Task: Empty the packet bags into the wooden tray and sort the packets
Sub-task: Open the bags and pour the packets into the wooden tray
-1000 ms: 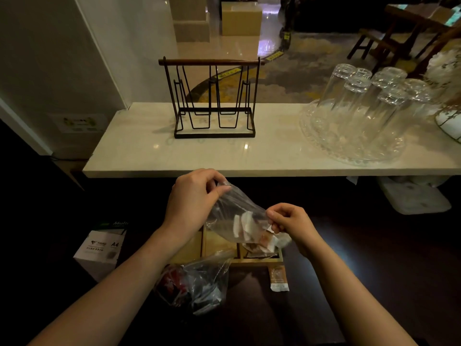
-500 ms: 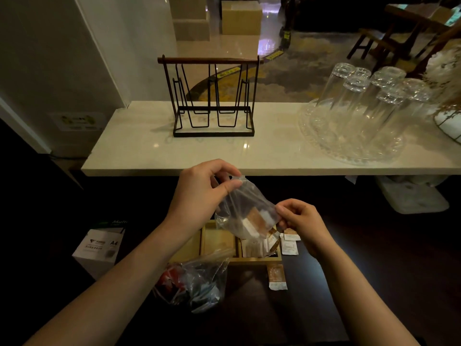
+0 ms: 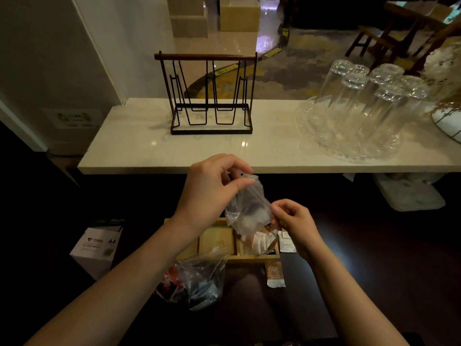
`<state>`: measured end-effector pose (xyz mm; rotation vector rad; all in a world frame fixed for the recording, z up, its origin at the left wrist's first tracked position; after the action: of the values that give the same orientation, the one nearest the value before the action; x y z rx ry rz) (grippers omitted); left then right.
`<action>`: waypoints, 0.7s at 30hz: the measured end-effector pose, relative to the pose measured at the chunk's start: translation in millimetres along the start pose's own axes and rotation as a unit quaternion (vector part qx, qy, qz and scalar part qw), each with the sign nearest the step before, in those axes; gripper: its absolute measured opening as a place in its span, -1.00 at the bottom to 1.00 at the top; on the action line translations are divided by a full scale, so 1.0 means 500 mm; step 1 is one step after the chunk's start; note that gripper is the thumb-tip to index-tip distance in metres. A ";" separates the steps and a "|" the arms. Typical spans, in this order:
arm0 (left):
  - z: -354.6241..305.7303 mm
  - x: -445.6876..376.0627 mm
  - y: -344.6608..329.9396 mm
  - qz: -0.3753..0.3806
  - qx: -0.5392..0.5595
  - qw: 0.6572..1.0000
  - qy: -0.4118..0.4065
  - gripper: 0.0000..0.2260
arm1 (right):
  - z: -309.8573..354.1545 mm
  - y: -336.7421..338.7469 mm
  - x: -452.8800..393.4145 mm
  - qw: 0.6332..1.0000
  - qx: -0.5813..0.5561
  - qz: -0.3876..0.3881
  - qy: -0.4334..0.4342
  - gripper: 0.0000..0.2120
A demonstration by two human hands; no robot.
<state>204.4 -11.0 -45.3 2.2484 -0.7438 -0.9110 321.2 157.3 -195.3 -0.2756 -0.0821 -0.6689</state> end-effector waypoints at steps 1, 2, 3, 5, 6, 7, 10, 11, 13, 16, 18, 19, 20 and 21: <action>-0.005 -0.002 -0.001 0.001 0.008 1.000 0.001 -0.90 | 0.000 -0.001 0.000 1.000 -0.006 -0.001 0.002 -0.88; -0.009 -0.002 -0.002 0.004 0.009 1.000 -0.006 -0.90 | 0.001 -0.002 0.000 1.000 -0.009 0.001 0.001 -0.88; -0.012 -0.001 -0.004 0.006 0.007 1.000 -0.015 -0.90 | 0.002 0.000 0.001 1.000 -0.007 0.003 0.000 -0.88; -0.008 0.000 -0.005 0.000 0.006 1.000 -0.019 -0.90 | 0.001 0.009 0.005 1.000 -0.008 -0.013 0.002 -0.88; 0.001 0.000 -0.007 -0.008 0.006 1.000 -0.011 -0.90 | 0.002 0.016 0.007 0.999 -0.008 -0.030 0.008 -0.89; 0.015 0.001 -0.010 -0.013 0.007 1.000 0.003 -0.90 | 0.005 0.025 0.008 0.998 -0.001 -0.054 0.018 -0.89; 0.062 0.014 -0.027 -0.005 -0.006 0.999 0.053 -0.88 | 0.015 0.054 0.019 0.991 0.052 -0.103 0.061 -0.91; 0.077 0.021 -0.032 0.003 -0.011 0.998 0.065 -0.86 | 0.015 0.063 0.023 0.989 0.070 -0.106 0.072 -0.91; 0.110 0.039 -0.043 0.021 -0.033 0.996 0.079 -0.84 | 0.008 0.082 0.033 0.981 0.107 -0.138 0.085 -0.91; 0.170 0.081 -0.061 0.091 -0.090 0.985 0.120 -0.83 | -0.018 0.123 0.051 0.955 0.141 -0.245 0.094 -0.92; 0.202 0.122 -0.083 0.186 -0.146 0.962 0.139 -0.79 | -0.046 0.162 0.062 0.931 0.166 -0.315 0.084 -0.93; 0.214 0.144 -0.095 0.242 -0.177 0.944 0.139 -0.74 | -0.060 0.182 0.068 0.917 0.181 -0.347 0.075 -0.94; 0.221 0.166 -0.106 0.291 -0.203 0.925 0.137 -0.69 | -0.072 0.199 0.074 0.902 0.203 -0.376 0.064 -0.94; 0.225 0.186 -0.116 0.326 -0.217 0.910 0.136 -0.66 | -0.083 0.216 0.079 0.885 0.229 -0.403 0.050 -0.93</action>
<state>192.7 -70.6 -190.2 1.5279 -0.9620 -0.3716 418.9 202.9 -253.3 0.2802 -0.2594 -1.4619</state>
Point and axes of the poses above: each hand's wrist, its own x-axis away from the middle knuckle, its own y-axis out of the back of the hand, z = x × y, the point moved 1 cm from there along -x, towards the middle knuckle, and after that the axes turned 13 degrees about -x, right-handed, at the moved point
